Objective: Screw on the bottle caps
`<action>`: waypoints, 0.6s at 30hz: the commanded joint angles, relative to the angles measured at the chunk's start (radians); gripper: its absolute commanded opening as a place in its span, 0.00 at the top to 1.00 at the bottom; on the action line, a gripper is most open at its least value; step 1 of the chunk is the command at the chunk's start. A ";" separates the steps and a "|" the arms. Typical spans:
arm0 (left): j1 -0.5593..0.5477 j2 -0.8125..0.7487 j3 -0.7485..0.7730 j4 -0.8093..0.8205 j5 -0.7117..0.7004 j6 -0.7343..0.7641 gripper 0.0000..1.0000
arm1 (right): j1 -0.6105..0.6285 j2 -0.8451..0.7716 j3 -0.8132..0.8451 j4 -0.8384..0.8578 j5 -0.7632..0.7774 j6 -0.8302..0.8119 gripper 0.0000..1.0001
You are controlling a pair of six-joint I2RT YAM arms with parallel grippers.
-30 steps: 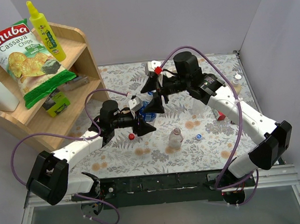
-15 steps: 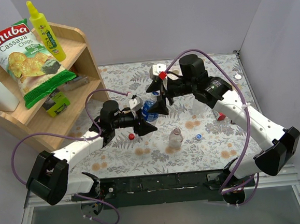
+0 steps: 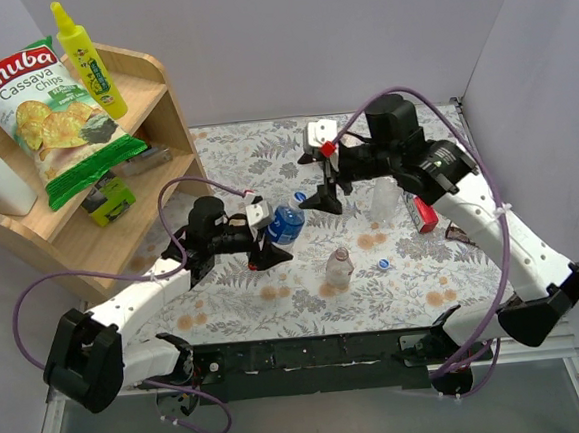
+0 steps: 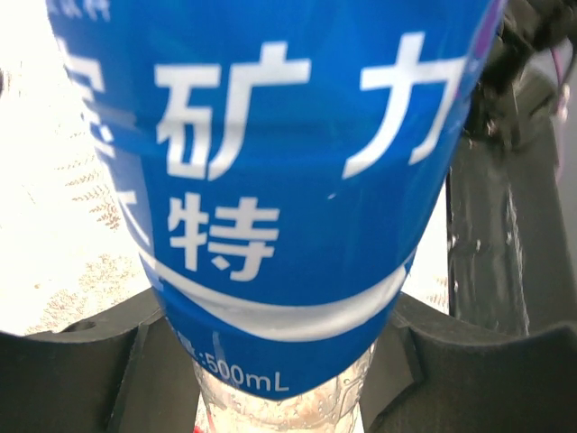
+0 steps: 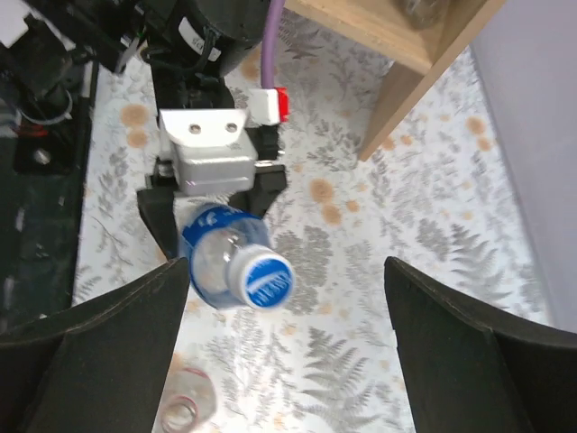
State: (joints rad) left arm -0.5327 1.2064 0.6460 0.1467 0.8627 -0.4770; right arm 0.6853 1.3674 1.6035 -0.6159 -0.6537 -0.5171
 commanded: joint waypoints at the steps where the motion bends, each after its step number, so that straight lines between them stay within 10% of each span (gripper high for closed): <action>1: 0.000 -0.106 -0.008 -0.226 0.081 0.277 1.00 | 0.011 -0.099 0.043 -0.225 -0.030 -0.309 0.09; 18: -0.073 -0.142 0.017 -0.398 0.068 0.512 1.00 | 0.302 -0.015 0.116 -0.516 0.135 -0.675 0.42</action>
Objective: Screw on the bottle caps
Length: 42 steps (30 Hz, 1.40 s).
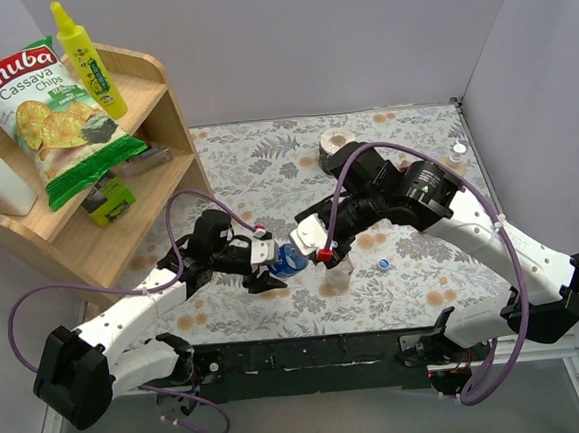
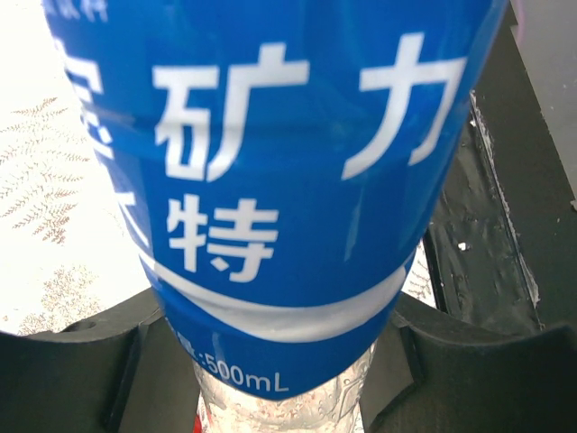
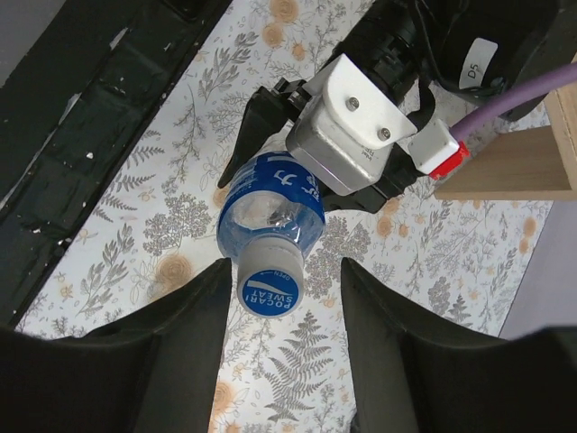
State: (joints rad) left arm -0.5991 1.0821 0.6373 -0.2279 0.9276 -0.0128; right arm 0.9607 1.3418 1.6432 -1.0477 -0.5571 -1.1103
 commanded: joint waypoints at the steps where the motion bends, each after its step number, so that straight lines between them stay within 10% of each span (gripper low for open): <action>1: -0.008 -0.022 0.025 -0.024 0.002 0.047 1.00 | 0.030 0.017 0.084 -0.100 0.043 -0.086 0.44; 19: -0.042 -0.044 0.002 0.042 -0.047 -0.015 1.00 | 0.049 0.040 0.067 -0.140 0.082 -0.097 0.51; 25: -0.044 -0.042 -0.013 0.114 -0.114 -0.128 1.00 | 0.041 0.074 0.069 -0.062 0.118 0.056 0.78; 29: -0.047 -0.039 -0.062 0.429 -0.372 -0.406 1.00 | -0.049 0.151 0.121 0.004 0.031 0.446 0.99; 34: -0.057 0.022 -0.027 0.518 -0.663 -0.654 1.00 | -0.139 0.250 0.176 0.086 -0.128 0.762 0.99; 38: -0.057 0.048 -0.040 0.516 -0.620 -0.731 1.00 | -0.149 0.306 0.222 0.103 -0.190 0.868 0.99; 42: -0.057 0.013 -0.062 0.446 -0.400 -0.692 1.00 | -0.223 0.315 0.335 0.106 -0.207 0.791 0.49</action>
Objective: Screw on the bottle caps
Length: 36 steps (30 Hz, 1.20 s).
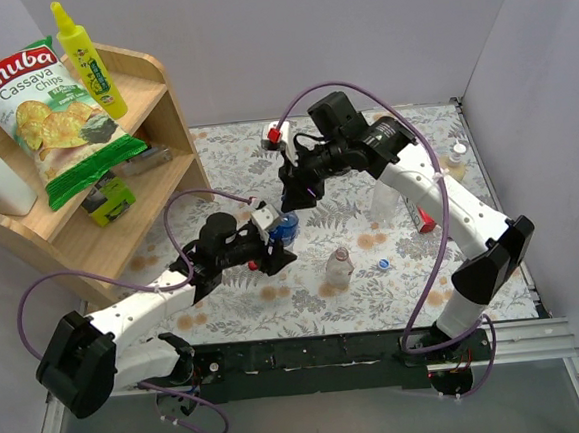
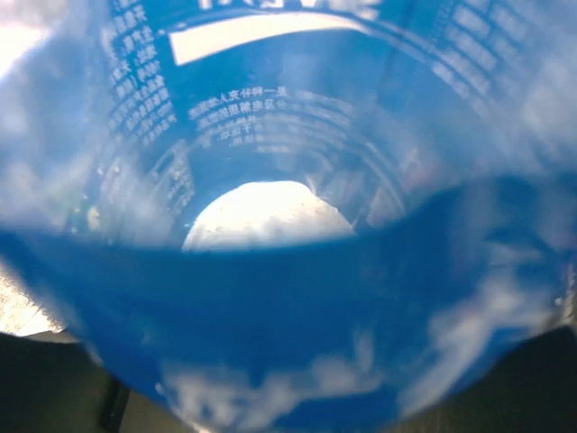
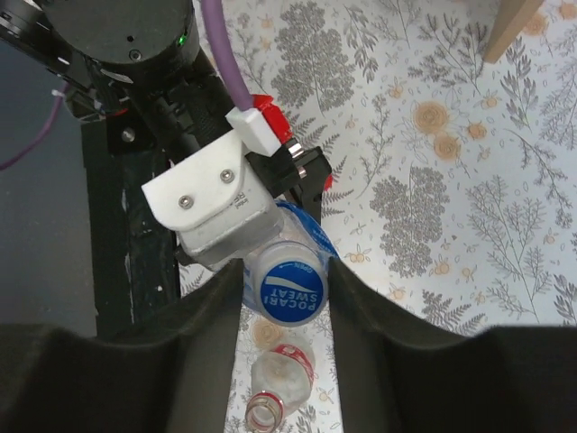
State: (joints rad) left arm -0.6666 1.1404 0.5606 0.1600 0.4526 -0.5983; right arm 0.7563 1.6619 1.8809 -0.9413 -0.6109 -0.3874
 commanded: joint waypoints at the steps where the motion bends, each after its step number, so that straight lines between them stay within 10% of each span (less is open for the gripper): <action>1: 0.010 -0.060 0.010 0.020 0.119 -0.084 1.00 | -0.041 -0.036 0.112 0.021 -0.156 0.052 0.44; 8: 0.022 -0.133 -0.004 -0.043 0.291 0.090 1.00 | -0.184 -0.271 -0.221 0.386 -0.364 0.079 0.23; 19: 0.025 -0.045 0.073 -0.062 0.354 0.155 1.00 | -0.183 -0.235 -0.382 0.681 -0.651 0.295 0.30; 36: 0.025 0.012 0.104 -0.002 0.356 0.115 1.00 | -0.178 -0.272 -0.548 0.904 -0.642 0.413 0.52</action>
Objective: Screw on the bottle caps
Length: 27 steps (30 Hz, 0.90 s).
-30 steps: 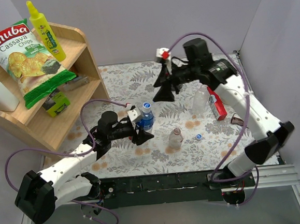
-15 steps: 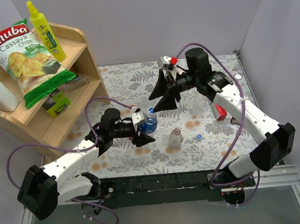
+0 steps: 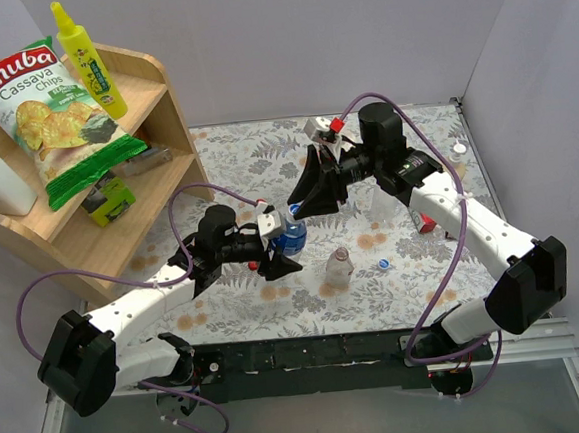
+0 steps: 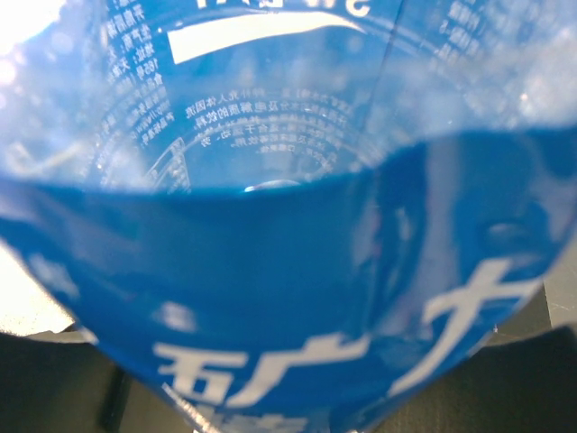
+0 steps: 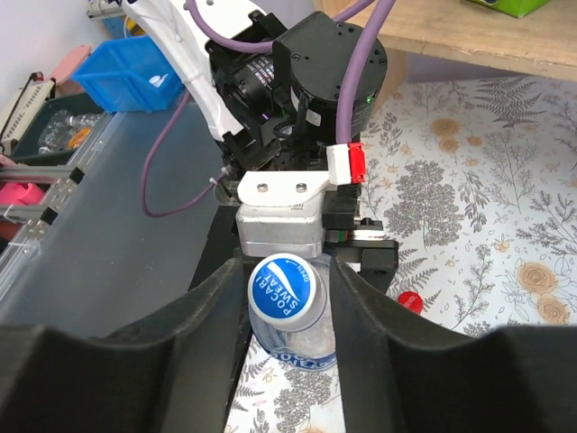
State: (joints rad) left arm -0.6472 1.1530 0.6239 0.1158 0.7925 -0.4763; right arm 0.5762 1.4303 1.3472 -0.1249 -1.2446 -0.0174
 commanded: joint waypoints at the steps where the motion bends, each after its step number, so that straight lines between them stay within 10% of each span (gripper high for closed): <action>1: 0.006 -0.001 0.040 0.048 0.016 -0.018 1.00 | 0.004 -0.041 -0.016 0.087 -0.001 0.042 0.53; 13: 0.003 0.017 0.027 0.212 -0.218 -0.203 1.00 | 0.024 -0.070 0.001 -0.100 0.363 -0.010 0.98; 23: -0.014 0.039 0.037 0.223 -0.385 -0.312 1.00 | 0.123 -0.039 0.122 -0.312 0.995 0.110 0.99; 25: -0.014 0.031 0.033 0.193 -0.351 -0.280 1.00 | 0.122 -0.025 0.176 -0.295 0.929 0.067 0.85; 27: -0.009 0.021 0.016 0.141 -0.300 -0.240 1.00 | 0.074 -0.025 0.207 -0.243 0.722 0.020 0.44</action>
State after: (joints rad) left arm -0.6693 1.2137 0.6239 0.2787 0.4671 -0.7193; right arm 0.7017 1.3922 1.4712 -0.3653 -0.4366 0.0998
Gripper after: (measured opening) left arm 0.526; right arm 0.389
